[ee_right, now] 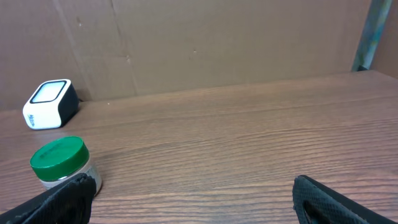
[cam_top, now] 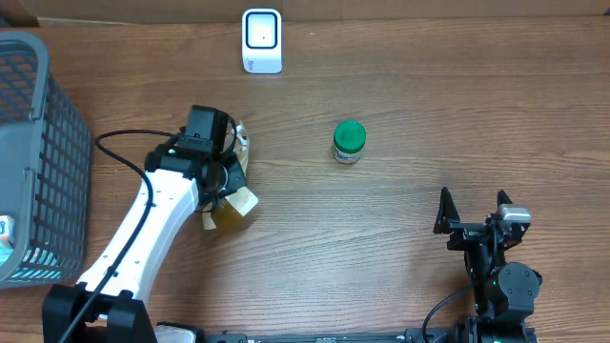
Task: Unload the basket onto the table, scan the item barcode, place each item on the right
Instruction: 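Lift the bagged item out and place it on the table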
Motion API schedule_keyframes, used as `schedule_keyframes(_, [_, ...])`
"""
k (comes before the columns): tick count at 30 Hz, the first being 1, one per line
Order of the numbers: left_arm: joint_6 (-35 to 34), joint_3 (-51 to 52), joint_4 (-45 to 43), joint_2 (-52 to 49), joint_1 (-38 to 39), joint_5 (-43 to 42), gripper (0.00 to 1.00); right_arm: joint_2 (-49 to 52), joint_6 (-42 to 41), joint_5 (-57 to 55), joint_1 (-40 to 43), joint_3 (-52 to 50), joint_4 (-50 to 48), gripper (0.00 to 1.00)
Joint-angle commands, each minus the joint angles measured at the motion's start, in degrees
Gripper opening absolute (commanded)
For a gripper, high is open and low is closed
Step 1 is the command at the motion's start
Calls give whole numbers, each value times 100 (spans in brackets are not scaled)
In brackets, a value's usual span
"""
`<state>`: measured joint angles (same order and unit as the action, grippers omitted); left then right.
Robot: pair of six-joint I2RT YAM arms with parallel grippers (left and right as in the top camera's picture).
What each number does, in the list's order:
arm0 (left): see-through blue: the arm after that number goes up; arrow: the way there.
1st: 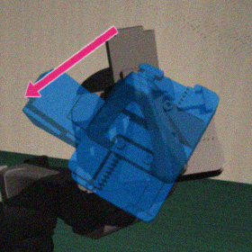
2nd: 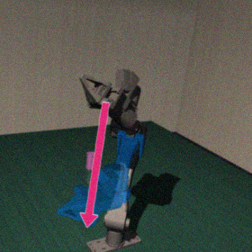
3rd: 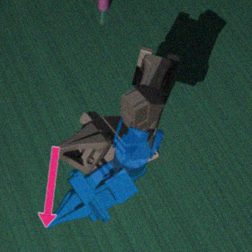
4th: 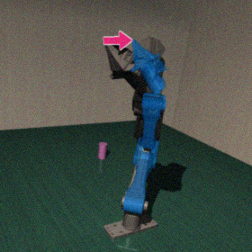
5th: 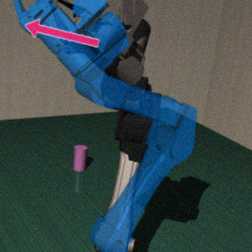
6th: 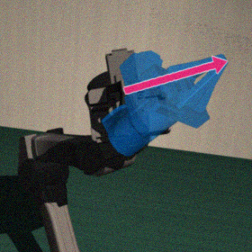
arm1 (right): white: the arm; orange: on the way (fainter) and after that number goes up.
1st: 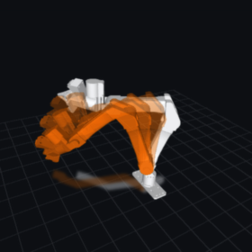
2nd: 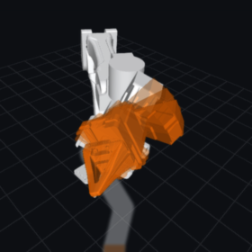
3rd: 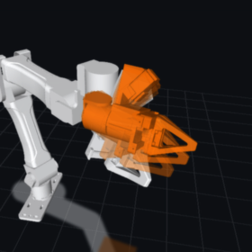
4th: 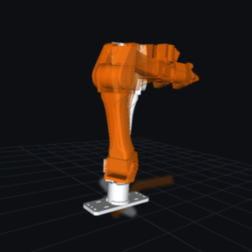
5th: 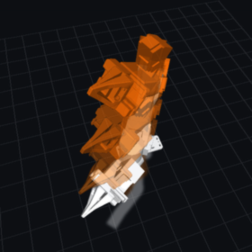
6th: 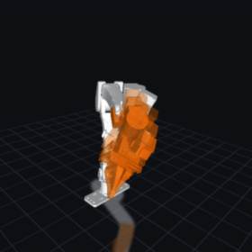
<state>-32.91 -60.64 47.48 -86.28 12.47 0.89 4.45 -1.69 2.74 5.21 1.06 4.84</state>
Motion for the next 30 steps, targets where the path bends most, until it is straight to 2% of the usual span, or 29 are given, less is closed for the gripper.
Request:
schedule_keyframes(1, [-72, 105, -127, -105, 219, -44, 5, -31, 0, -15, 22, -57, -17, 100])
schedule_keyframes(2, [-72, 103, -160, -155, 275, -44, 8, -31, 0, -13, 22, -57, -17, 100])
schedule_keyframes(3, [-72, 105, -192, -201, 326, -42, 16, -31, 0, -15, 22, -57, -17, 100])
schedule_keyframes(4, [-72, 105, -295, -304, 428, -46, 40, -31, 0, -15, 22, -57, -17, 100])
schedule_keyframes(5, [-72, 103, -361, -345, 472, -48, 53, -31, 0, -15, 22, -57, -17, 100])
schedule_keyframes(7, [-44, 103, -509, -413, 520, -48, 64, -31, 0, -15, 22, -57, -17, 100])
schedule_keyframes(12, [44, -39, -765, -413, 472, -46, 68, -31, 0, -15, 22, -57, -17, 100])
schedule_keyframes(16, [481, -656, -501, -391, 437, -31, 69, -31, 0, -15, 22, -57, -17, 100])
schedule_keyframes(24, [1449, -3056, 1110, -391, 280, -24, 73, -31, 0, -15, 22, -57, -17, 100])
schedule_keyframes(30, [1801, -4889, 2345, -391, -293, -24, 79, -31, 0, -15, 22, -57, -17, 100])
